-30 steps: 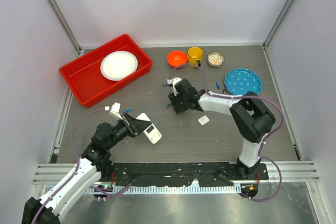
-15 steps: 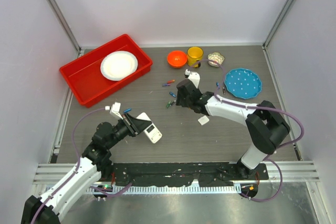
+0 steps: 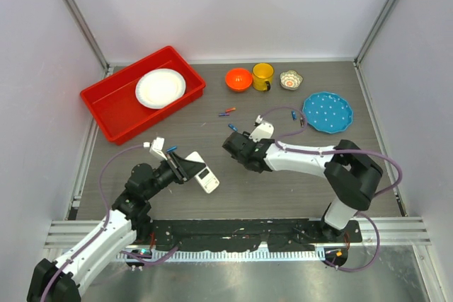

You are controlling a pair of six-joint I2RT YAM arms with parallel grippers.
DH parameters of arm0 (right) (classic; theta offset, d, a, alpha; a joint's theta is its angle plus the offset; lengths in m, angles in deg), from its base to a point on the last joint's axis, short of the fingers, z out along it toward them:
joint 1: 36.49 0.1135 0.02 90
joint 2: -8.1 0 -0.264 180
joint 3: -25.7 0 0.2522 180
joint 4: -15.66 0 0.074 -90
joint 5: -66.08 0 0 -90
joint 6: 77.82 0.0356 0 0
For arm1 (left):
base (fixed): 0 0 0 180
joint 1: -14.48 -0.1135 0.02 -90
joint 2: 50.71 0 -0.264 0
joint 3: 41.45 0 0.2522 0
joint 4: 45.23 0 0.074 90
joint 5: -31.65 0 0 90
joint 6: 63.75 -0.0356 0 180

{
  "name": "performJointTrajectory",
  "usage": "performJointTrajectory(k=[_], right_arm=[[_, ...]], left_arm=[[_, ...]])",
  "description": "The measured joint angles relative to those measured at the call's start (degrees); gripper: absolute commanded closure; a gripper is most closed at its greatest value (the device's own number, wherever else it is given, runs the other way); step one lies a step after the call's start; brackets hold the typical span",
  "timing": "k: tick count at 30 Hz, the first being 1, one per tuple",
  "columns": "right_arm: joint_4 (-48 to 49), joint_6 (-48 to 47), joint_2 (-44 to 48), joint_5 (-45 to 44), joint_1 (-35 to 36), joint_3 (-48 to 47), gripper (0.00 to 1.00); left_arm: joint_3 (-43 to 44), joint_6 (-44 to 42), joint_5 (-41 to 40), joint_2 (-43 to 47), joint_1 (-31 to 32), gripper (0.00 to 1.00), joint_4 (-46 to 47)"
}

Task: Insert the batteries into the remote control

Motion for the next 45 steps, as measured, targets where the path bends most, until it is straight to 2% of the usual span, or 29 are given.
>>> performJointTrajectory(k=[8, 20, 24, 27, 31, 42, 45], right_arm=[[0.02, -1.18, -3.54, 0.44, 1.97, 0.37, 0.99], [-1.31, -9.86, -5.55, 1.11, 1.97, 0.42, 0.99], [-2.69, -10.78, -6.73, 0.68, 1.97, -1.03, 0.96], [-3.41, -11.04, -7.17, 0.55, 1.99, -1.60, 0.89], [-3.72, -11.19, -7.39, 0.50, 2.01, -1.86, 0.74], [-3.72, -11.15, -7.37, 0.96, 1.99, -1.90, 0.55], [-3.76, -11.13, -7.37, 1.05, 1.99, -1.92, 0.46]], left_arm=[[0.00, 0.04, 3.23, -1.01, 0.00, 1.00, 1.31], [0.00, 0.04, 4.46, -2.05, 0.00, 1.00, 1.40], [0.00, 0.04, 4.46, -2.29, 0.00, 1.00, 1.38], [0.00, 0.04, 4.44, -2.27, 0.00, 1.00, 1.36], [0.00, 0.04, 4.42, -1.90, 0.00, 1.00, 1.29], [0.00, 0.07, 4.42, -1.60, 0.00, 1.00, 1.27], [0.00, 0.07, 4.39, -1.53, 0.00, 1.00, 1.25]])
